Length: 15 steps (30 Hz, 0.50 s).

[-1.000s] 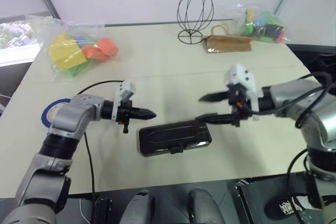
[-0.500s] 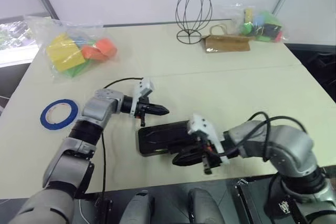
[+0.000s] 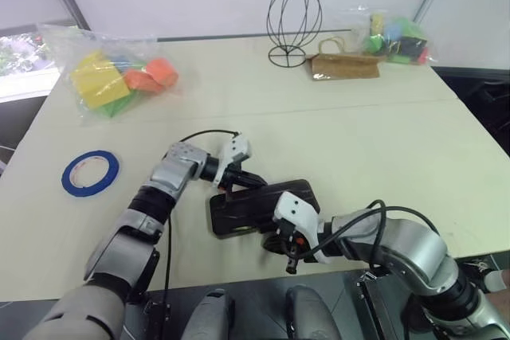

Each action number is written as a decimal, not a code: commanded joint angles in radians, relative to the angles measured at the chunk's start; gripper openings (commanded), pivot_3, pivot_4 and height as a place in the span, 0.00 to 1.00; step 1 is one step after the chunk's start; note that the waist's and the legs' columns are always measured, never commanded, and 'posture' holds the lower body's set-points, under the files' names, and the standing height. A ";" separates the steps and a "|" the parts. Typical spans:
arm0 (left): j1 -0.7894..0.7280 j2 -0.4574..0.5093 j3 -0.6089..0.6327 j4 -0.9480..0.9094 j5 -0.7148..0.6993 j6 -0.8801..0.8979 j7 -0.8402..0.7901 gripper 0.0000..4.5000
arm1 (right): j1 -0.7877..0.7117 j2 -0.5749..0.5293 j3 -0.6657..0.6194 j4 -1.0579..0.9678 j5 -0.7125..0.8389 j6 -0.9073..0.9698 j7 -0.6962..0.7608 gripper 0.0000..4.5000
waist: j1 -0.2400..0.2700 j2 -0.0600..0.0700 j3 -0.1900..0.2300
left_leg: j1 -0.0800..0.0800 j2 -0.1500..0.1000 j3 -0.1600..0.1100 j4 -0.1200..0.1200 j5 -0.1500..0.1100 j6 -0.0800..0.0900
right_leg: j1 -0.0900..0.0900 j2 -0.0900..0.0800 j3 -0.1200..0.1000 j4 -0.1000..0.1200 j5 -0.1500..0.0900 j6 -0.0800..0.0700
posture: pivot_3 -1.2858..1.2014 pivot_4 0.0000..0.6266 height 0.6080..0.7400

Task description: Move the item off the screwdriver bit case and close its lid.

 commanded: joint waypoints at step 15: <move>0.020 -0.034 -0.001 0.012 0.048 -0.089 -0.001 0.00 | -0.080 -0.082 0.088 -0.003 -0.144 -0.078 -0.063 0.01 | -0.001 0.000 0.000 | 0.002 0.000 0.000 0.000 0.000 0.000 | 0.002 0.000 0.000 0.000 0.000 0.000 | 0.52 0.24 1.00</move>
